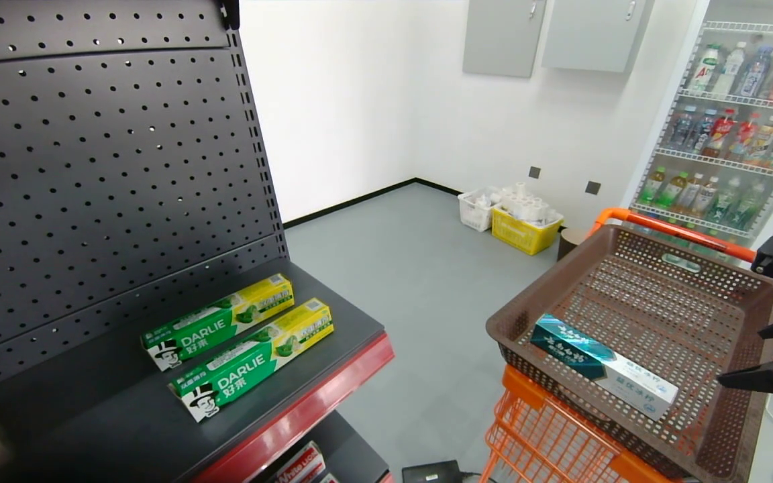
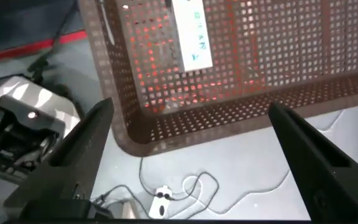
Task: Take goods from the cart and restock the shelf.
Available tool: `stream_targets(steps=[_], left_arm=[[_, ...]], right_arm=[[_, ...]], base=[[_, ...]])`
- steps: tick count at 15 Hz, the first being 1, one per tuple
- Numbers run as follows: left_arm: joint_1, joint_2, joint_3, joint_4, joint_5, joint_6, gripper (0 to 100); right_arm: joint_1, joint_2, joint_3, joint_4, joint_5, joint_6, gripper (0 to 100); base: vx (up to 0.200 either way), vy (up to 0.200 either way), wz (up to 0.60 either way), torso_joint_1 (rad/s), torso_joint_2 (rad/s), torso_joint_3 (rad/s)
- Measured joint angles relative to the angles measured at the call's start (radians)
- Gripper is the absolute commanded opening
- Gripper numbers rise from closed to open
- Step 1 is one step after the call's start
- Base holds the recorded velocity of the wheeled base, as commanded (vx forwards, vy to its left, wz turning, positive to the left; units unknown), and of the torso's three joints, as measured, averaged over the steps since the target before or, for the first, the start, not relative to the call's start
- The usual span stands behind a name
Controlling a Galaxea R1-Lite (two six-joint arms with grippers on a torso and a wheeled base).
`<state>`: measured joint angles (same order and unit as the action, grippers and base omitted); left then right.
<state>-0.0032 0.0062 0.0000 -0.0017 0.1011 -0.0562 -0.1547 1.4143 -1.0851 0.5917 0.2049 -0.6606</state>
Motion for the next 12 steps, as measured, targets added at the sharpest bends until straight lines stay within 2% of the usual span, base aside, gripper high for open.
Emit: stream_targets(steps=[3,12], left_arm=[[0.000,0.000,0.000,0.000,0.000,0.000,100],[0.000,0.000,0.000,0.000,0.000,0.000,100]], right_arm=[[0.006,0.009,0.027,-0.030,0.110,-0.003,100],[0.027,0.185,-0.077,-0.023,0.109,-0.029,100]], base=[[0.000,0.000,0.00,0.000,0.00,0.000],[0.000,0.000,0.00,0.000,0.00,0.000]])
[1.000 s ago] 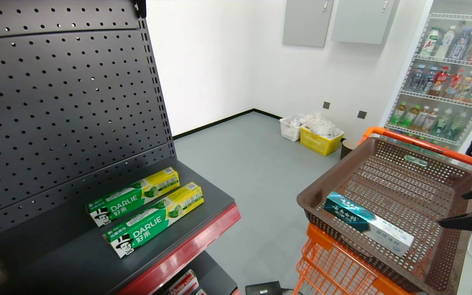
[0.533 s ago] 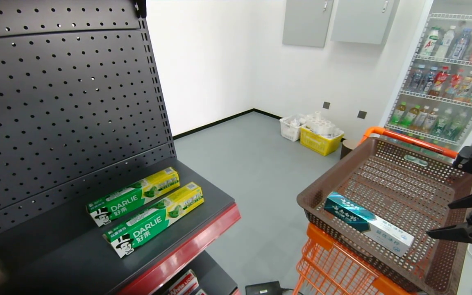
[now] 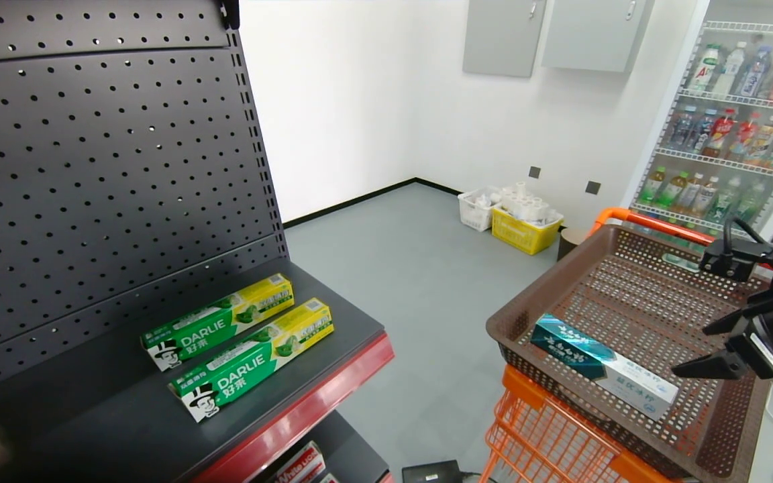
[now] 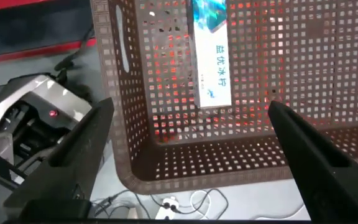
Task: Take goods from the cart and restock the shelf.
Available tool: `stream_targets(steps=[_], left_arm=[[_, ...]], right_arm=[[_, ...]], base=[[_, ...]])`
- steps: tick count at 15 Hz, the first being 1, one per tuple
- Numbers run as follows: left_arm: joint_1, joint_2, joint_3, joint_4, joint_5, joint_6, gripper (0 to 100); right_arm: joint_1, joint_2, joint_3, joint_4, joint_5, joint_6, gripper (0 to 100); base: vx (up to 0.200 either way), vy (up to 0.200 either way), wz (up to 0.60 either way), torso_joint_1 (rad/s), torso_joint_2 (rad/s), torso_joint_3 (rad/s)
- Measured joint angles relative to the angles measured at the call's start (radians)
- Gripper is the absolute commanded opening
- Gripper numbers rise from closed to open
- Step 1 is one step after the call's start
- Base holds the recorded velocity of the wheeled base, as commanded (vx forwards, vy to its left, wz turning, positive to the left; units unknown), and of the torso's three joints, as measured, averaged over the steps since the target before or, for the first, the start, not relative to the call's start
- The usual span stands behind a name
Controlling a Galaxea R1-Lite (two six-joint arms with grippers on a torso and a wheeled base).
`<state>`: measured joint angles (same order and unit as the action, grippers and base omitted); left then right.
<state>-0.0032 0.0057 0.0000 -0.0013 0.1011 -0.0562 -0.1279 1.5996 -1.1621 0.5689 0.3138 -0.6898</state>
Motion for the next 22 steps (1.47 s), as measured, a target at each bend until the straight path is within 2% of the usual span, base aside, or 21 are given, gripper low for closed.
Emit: stream_targets(steps=[6,13,22], left_arm=[[0.000,0.000,0.000,0.000,0.000,0.000,100],[0.000,0.000,0.000,0.000,0.000,0.000,100],[0.000,0.000,0.000,0.000,0.000,0.000,100]], right_arm=[[0.050,0.159,-0.081,-0.008,-0.034,-0.003,100],[0.080,0.371,-0.270,-0.009,-0.045,-0.032,100],[0.114,0.515,-0.354,-0.039,-0.085,-0.042,100]], base=[[0.000,0.000,0.00,0.000,0.00,0.000],[0.000,0.000,0.00,0.000,0.00,0.000],[0.000,0.000,0.00,0.000,0.00,0.000]])
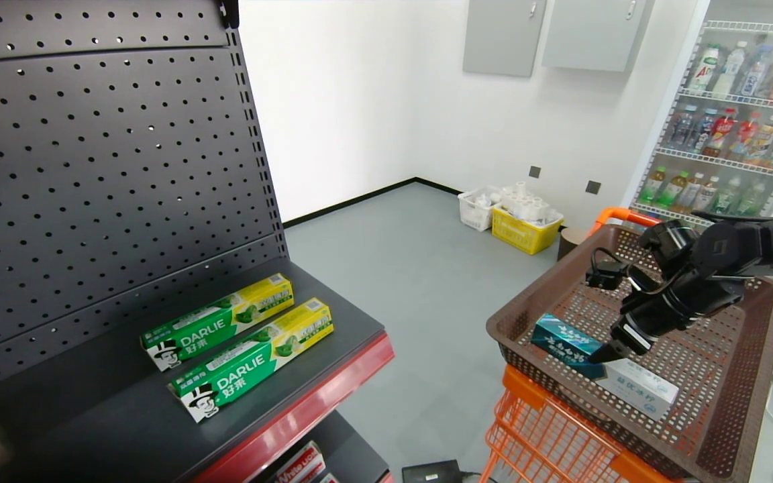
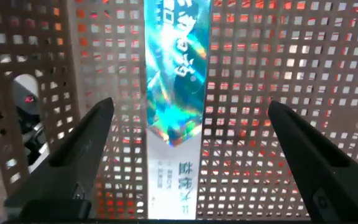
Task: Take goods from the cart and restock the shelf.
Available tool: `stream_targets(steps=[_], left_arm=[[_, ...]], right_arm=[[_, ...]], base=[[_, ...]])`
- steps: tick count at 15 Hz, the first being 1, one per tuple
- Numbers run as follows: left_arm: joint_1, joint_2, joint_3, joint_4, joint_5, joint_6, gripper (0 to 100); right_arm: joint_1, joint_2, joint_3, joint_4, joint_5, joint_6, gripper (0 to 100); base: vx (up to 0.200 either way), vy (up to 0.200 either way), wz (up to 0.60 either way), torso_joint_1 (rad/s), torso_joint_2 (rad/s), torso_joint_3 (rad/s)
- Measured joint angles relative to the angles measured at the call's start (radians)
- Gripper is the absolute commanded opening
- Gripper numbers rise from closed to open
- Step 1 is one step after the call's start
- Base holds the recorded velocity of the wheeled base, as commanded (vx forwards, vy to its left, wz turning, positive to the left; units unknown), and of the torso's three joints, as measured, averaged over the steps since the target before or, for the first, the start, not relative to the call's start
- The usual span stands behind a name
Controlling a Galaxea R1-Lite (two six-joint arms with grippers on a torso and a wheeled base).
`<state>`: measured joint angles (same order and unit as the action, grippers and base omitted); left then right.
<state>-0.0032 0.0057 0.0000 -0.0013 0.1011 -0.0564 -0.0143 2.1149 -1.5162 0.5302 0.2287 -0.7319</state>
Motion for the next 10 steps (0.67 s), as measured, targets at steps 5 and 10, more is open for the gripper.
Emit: stream_targets(steps=[5,10], left_arm=[[0.000,0.000,0.000,0.000,0.000,0.000,100],[0.000,0.000,0.000,0.000,0.000,0.000,100]], right_arm=[[0.023,0.036,0.000,-0.014,-0.029,0.002,100],[0.008,0.047,0.012,-0.014,-0.048,0.000,100]], base=[[0.000,0.000,0.00,0.000,0.00,0.000],[0.000,0.000,0.00,0.000,0.00,0.000]])
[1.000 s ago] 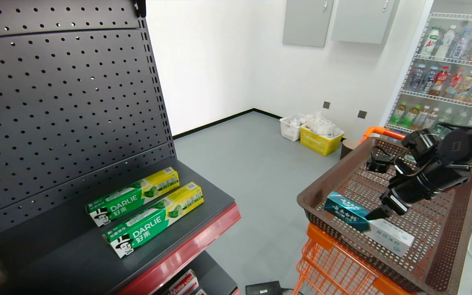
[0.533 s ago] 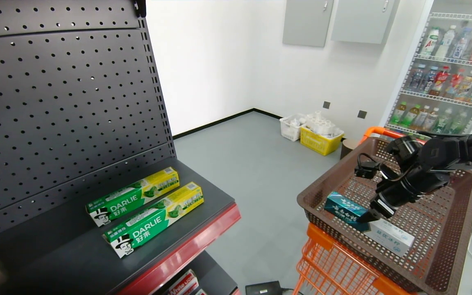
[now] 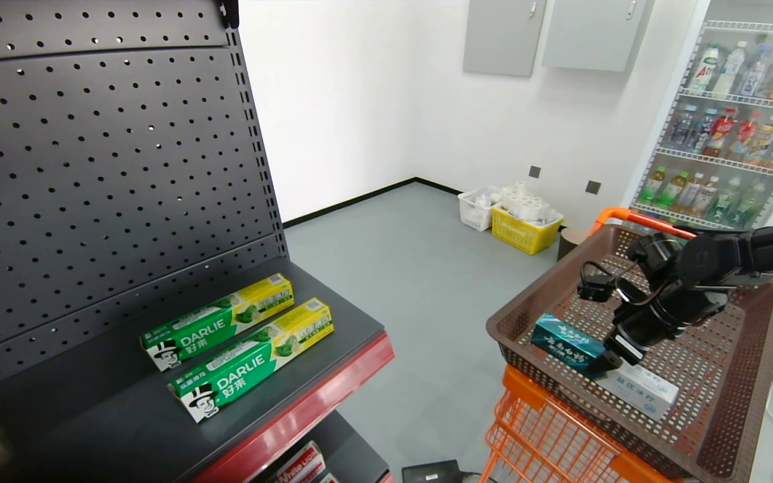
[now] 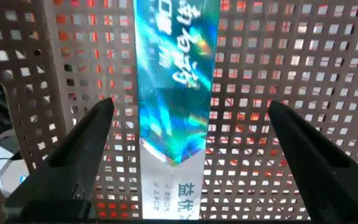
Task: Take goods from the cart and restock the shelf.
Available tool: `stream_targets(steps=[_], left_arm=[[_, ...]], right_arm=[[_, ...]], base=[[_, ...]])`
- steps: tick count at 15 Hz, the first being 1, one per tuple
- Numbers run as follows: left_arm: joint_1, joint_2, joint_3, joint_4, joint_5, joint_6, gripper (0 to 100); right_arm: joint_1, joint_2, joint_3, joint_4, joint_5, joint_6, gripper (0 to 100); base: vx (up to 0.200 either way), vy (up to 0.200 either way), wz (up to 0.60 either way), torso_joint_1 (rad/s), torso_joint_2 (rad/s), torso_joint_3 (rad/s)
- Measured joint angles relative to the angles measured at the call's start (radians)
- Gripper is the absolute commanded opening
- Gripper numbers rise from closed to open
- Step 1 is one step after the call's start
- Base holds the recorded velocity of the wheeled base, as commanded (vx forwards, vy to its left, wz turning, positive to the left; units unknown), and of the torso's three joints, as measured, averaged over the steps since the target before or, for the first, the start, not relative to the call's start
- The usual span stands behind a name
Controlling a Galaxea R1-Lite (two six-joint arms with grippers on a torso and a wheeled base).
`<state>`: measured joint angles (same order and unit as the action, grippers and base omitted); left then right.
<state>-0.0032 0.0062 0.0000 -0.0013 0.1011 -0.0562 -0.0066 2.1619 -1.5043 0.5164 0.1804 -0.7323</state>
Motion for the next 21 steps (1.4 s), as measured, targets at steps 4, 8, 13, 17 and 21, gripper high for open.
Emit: stream_targets(steps=[4,8,13,17,21], left_arm=[[0.000,0.000,0.000,0.000,0.000,0.000,100],[0.000,0.000,0.000,0.000,0.000,0.000,100],[0.000,0.000,0.000,0.000,0.000,0.000,100],[0.000,0.000,0.000,0.000,0.000,0.000,100],[0.000,0.000,0.000,0.000,0.000,0.000,100]], right_arm=[[-0.002,0.005,0.008,0.000,-0.005,0.000,100],[0.002,0.021,0.010,-0.001,-0.027,-0.001,100],[-0.002,0.040,0.010,-0.006,-0.063,-0.002,100],[0.000,0.054,0.010,-0.007,-0.064,-0.002,0],[0.012,0.064,0.008,-0.010,-0.061,0.000,0]], base=[[0.000,0.000,0.00,0.000,0.00,0.000],[0.000,0.000,0.00,0.000,0.00,0.000],[0.000,0.000,0.00,0.000,0.00,0.000],[0.000,0.000,0.00,0.000,0.00,0.000],[0.000,0.000,0.00,0.000,0.00,0.000]])
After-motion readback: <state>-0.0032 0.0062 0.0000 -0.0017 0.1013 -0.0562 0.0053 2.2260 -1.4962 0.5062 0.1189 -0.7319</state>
